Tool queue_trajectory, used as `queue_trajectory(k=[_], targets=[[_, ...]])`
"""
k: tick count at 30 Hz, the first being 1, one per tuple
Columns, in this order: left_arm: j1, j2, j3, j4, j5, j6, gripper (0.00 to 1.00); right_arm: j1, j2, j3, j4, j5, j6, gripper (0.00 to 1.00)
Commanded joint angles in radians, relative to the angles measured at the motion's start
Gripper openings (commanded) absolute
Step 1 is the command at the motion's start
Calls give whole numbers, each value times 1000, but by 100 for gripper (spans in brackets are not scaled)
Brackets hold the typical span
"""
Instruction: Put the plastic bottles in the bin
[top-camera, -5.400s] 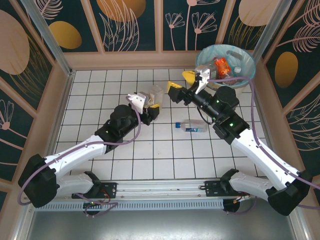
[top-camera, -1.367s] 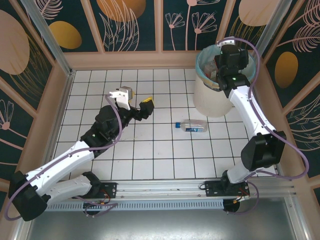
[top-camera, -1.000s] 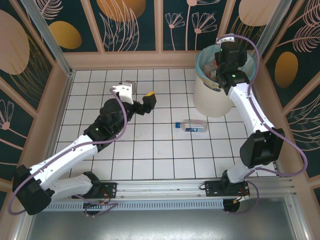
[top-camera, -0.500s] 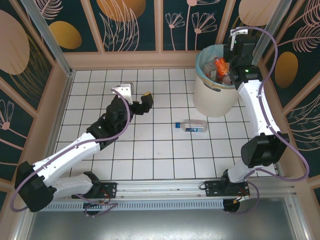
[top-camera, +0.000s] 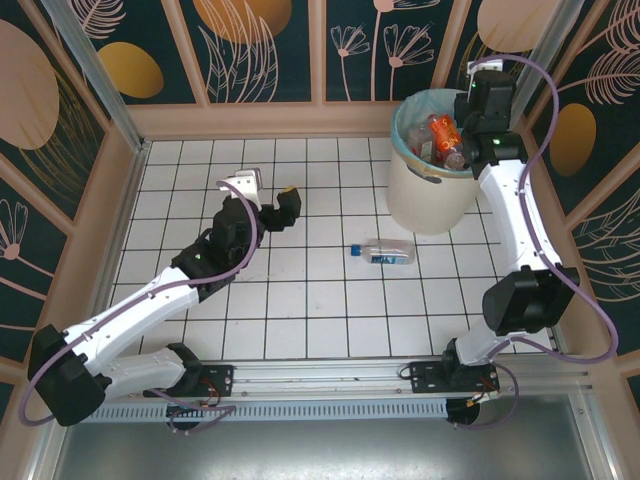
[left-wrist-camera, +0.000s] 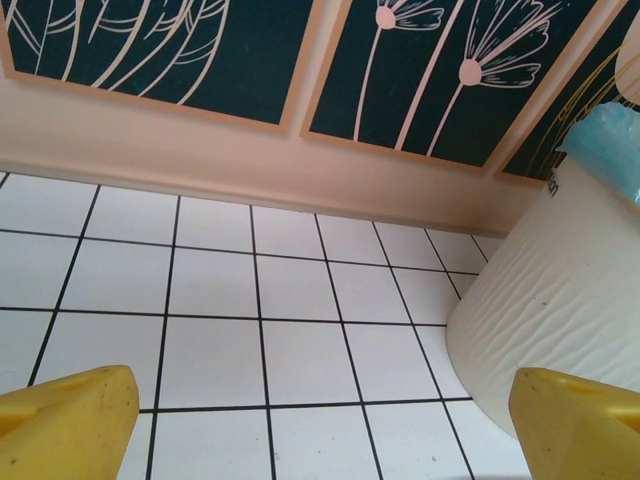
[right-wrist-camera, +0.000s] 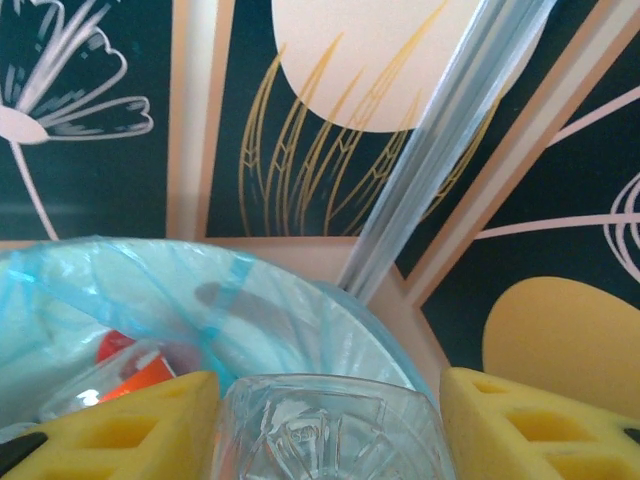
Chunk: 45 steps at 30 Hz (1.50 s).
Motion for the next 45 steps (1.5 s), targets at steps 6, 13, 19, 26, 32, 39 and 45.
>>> queue_trajectory(k=[6,13,19,26,32,39,45], targets=[[2,-7,-13,-8,-20,-36,95,44,4,-44,80,147,-85,74],[2,-20,-17,-24,-32,-32,96,62,23,-21,50,169,-80,81],[2,-30,-32,-24,-41,-35,96,79,42,5,43,172,-75,87],[2,-33,-39,-27,-51,-31,97,95,92,66,-1,191,-45,90],[2,-35,-50,-19,-71,-18,98,101,113,93,-9,206,-38,76],[2,-9,-50,-5,-56,-18,98,127,82,29,-51,212,67,62],[2,70,-15,-4,60,101,98,143,32,-15,-119,106,193,55]])
